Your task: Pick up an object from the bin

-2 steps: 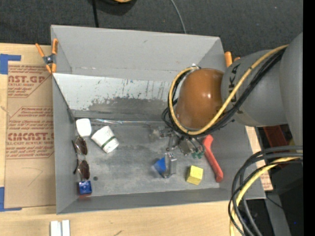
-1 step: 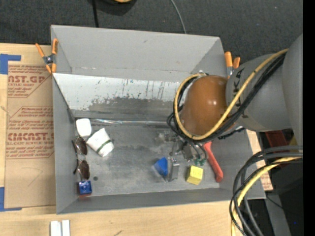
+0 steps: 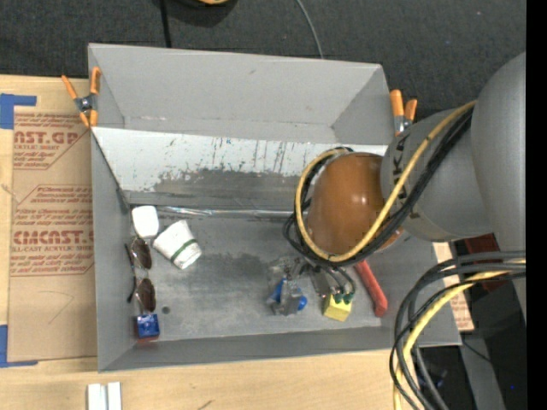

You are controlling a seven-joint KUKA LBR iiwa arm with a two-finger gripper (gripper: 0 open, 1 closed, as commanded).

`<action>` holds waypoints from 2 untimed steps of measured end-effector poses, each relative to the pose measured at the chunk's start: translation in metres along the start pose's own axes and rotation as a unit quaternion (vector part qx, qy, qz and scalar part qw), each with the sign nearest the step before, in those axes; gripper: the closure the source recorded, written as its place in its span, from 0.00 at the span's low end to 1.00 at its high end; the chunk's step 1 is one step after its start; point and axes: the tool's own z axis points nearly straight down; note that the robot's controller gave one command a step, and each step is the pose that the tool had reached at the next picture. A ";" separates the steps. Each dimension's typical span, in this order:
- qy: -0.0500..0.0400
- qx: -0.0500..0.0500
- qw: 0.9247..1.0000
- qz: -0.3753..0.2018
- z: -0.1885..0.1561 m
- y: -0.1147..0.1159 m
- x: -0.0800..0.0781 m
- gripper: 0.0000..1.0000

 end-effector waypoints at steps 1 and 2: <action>0.000 0.000 1.000 0.000 0.000 0.000 0.000 1.00; 0.005 0.000 1.000 0.000 -0.033 0.004 0.001 1.00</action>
Offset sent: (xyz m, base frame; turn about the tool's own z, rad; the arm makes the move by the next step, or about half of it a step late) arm 0.0034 0.0095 0.0870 -0.0020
